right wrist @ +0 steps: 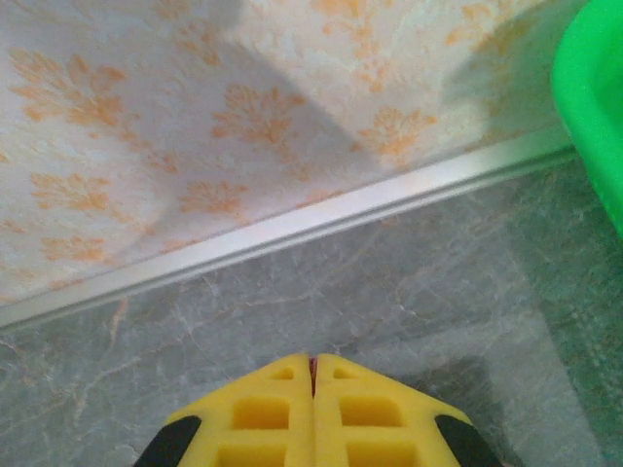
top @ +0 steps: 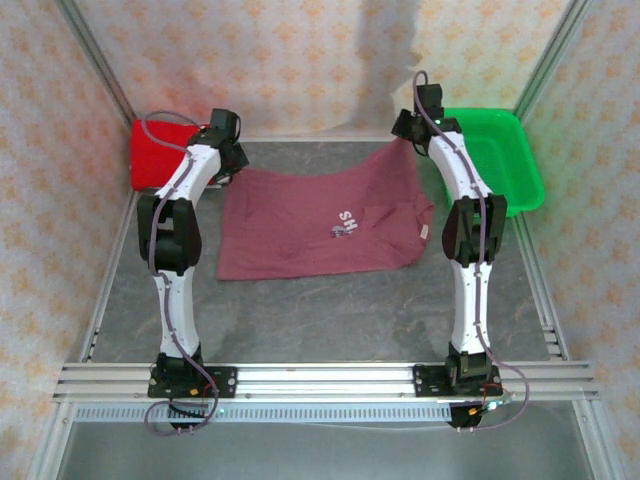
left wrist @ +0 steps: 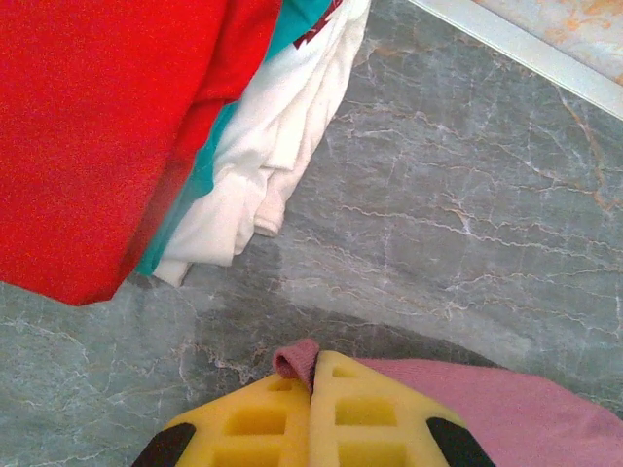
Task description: Fold and stack the t-shirts
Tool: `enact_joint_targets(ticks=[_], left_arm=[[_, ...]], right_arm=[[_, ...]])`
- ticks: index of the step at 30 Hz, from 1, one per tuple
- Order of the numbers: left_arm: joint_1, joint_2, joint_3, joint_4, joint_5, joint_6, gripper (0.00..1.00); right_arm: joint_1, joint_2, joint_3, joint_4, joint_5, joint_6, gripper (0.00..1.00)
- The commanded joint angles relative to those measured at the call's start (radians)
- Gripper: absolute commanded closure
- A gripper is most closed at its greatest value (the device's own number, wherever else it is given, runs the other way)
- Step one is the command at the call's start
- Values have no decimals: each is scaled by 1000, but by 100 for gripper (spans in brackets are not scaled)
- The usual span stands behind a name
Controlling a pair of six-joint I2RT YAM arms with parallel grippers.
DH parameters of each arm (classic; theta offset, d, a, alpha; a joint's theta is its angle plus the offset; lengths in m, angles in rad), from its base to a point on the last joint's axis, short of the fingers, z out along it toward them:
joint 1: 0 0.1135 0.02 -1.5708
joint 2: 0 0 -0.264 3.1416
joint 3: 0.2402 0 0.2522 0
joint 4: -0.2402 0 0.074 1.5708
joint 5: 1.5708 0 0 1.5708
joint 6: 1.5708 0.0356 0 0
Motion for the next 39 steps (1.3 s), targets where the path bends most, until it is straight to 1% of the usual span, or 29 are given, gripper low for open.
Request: enact_joint_targets(ticks=[1,6,8,15,19,23,26,36,39], left_arm=[[7,-47,-77,10,-46,32,100],[7,-138,-239,80,-88,76,100],[8,-168,-296,112,-103,89,100],[9,-250,-404,169,-146,110,100],[8,-290,-497,224,-144,105,100],[9,-329,-547,220,-156,117,100],[12,-313,-542,185,-187,126,100],[13,-342,-573,170,-153,121,100],[12,-355,-605,169,-160,116,100]], right_arm=[[-3,-120,-153,60,-2,-10,100],[-2,-320,-473,250,0,8,100],[-3,-377,-555,298,6,6,100],[-4,-458,-636,314,-19,-26,100],[-4,-524,-740,364,-17,-14,100],[-4,-572,-833,392,-17,4,100],[-4,-600,-892,410,-27,18,100],[-4,-728,-1030,422,-79,48,100],[-2,-761,-1068,417,-93,56,100]])
